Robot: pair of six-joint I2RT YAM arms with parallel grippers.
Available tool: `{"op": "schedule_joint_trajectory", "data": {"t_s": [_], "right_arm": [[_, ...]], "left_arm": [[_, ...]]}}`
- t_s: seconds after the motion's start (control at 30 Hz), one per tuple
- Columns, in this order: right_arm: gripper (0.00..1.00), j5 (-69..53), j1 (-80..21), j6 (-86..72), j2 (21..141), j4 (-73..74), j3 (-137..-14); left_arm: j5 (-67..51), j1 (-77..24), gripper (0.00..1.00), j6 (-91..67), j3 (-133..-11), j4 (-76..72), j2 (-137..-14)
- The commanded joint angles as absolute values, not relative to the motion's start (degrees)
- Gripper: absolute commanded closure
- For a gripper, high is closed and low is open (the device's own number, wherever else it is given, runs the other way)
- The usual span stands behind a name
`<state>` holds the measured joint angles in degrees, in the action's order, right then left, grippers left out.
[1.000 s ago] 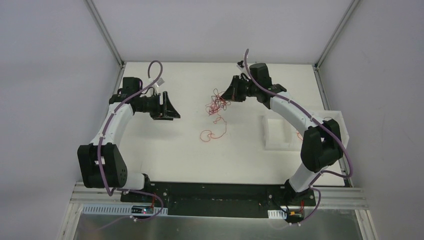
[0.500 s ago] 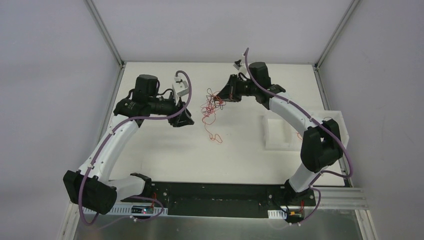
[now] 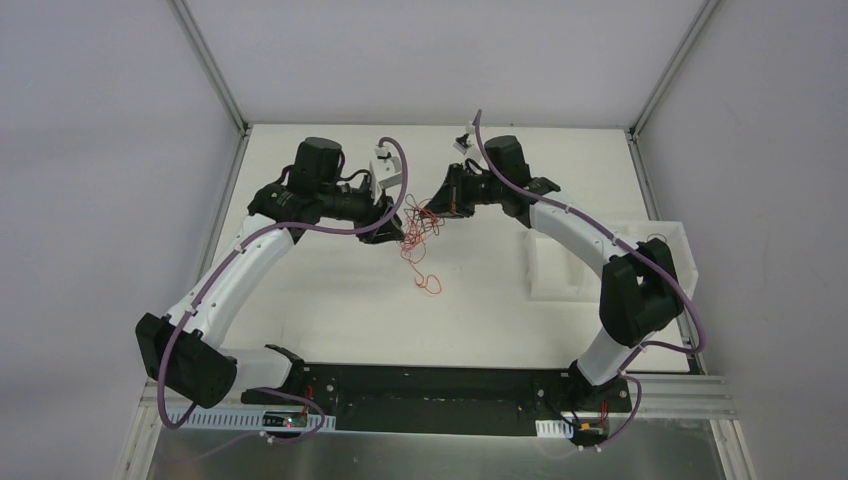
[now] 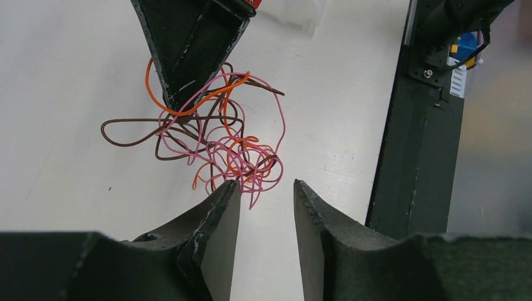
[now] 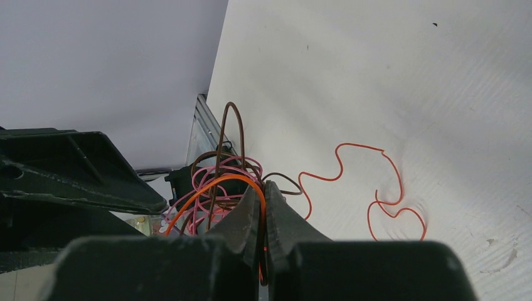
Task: Untangle the cables
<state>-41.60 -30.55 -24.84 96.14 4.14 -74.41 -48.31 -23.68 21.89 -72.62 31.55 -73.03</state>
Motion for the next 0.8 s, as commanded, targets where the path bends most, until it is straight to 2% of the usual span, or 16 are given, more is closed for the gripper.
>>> {"op": "schedule_joint_trajectory", "data": {"t_s": [0.0, 0.23, 0.4, 0.47, 0.57, 0.77], "right_arm": [[1.00, -42.54, -30.95, -24.14, 92.89, 3.16, -74.28], [1.00, -42.56, -31.89, -24.05, 92.89, 3.16, -73.83], [1.00, -42.45, -31.88, -23.84, 92.90, 3.47, -73.77], [1.00, -42.30, -31.89, -23.61, 92.89, 3.72, -73.68], [1.00, -41.45, -31.83, -22.57, 92.92, 4.74, -73.65], [0.97, -35.52, -29.45, -16.82, 94.47, 10.81, -74.18]], "left_arm": [[-47.33, -24.12, 0.62, 22.24, -73.29, 30.41, -72.73], [-40.25, -25.22, 0.66, 20.31, -74.32, 30.41, -75.52], [-41.51, -25.52, 0.68, 19.38, -74.15, 30.41, -76.59], [-41.41, -25.66, 0.75, 19.08, -74.01, 30.41, -76.37], [-41.12, -25.66, 0.99, 18.14, -74.09, 30.33, -75.14], [-39.47, -25.38, 1.00, 15.17, -76.04, 30.66, -69.22]]}}
